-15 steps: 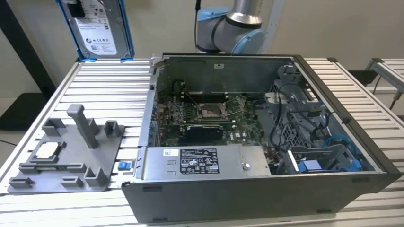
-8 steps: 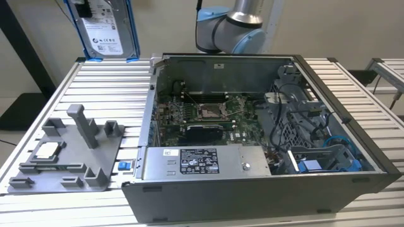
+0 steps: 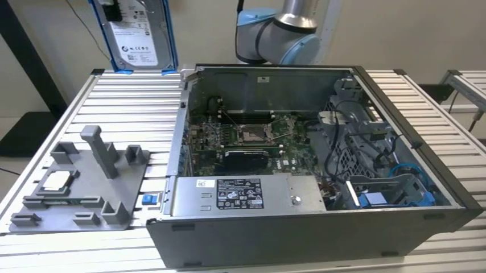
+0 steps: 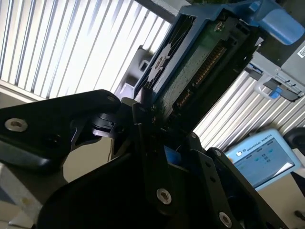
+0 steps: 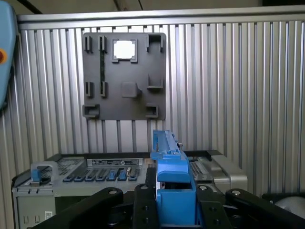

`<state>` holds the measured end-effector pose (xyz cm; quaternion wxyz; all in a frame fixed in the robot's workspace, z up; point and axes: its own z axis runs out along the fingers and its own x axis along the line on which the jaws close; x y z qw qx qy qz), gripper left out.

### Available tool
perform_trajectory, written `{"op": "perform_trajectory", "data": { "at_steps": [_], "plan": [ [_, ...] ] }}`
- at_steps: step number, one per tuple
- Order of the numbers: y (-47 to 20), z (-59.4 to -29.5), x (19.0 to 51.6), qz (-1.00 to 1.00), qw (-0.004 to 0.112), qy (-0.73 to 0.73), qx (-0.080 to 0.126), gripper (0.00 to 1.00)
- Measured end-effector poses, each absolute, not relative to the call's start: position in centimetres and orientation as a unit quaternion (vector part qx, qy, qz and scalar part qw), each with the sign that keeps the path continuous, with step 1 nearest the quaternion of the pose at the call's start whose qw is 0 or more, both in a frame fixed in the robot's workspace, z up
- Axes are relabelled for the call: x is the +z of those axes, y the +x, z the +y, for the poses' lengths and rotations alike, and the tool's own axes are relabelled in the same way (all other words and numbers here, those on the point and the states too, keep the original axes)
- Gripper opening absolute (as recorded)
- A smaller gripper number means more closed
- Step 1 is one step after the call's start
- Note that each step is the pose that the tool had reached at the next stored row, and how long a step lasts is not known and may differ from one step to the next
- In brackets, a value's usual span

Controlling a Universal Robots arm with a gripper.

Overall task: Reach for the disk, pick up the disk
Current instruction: 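Pick up the disk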

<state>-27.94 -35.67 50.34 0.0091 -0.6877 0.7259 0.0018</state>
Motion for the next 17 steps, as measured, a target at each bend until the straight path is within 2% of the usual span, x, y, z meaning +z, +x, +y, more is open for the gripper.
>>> {"op": "perform_trajectory", "data": {
  "at_steps": [17],
  "plan": [
    [-24.8,-35.7,50.3,0.726,0.009,-0.688,0.002,0.0]
  ]
}}
